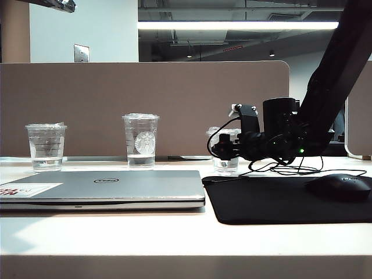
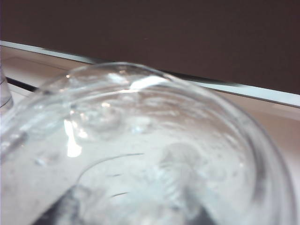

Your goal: Pick up the coffee cup on the right and place it on the right side of the laptop.

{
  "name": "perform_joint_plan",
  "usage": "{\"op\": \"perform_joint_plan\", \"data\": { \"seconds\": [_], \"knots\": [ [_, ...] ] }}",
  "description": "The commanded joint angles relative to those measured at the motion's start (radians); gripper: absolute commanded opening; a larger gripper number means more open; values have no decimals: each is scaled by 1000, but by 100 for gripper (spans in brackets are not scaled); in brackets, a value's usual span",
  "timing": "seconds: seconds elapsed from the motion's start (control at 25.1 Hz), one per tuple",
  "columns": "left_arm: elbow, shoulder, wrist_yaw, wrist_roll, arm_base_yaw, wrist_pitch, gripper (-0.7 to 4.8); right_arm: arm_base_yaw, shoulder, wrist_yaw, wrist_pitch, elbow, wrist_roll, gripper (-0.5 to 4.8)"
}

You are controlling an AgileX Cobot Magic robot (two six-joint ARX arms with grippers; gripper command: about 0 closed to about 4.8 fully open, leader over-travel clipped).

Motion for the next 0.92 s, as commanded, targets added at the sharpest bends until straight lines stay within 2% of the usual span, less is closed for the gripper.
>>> {"op": "perform_joint_plan", "data": {
  "seconds": [0.04,0.32,0.4,0.52,0.72,0.92],
  "knots": [
    [7,-2,2,-3,0,12,-5,2,-8,1,18,6,-3,250],
    [7,-2,2,-3,0,12,-5,0,-40,-8,-8,5,20,251],
    [7,-2,2,-3,0,12,-5,-2,-80,-9,-64,5,20,251],
    [7,-2,2,-3,0,12,-5,-3,-184,-9,-247,5,20,251],
    [7,-2,2,-3,0,12,-5,-3,-328,-9,-404,5,16,251],
    [7,-2,2,-3,0,12,-5,-3,-423,-9,-450,5,-3,251]
  ]
}}
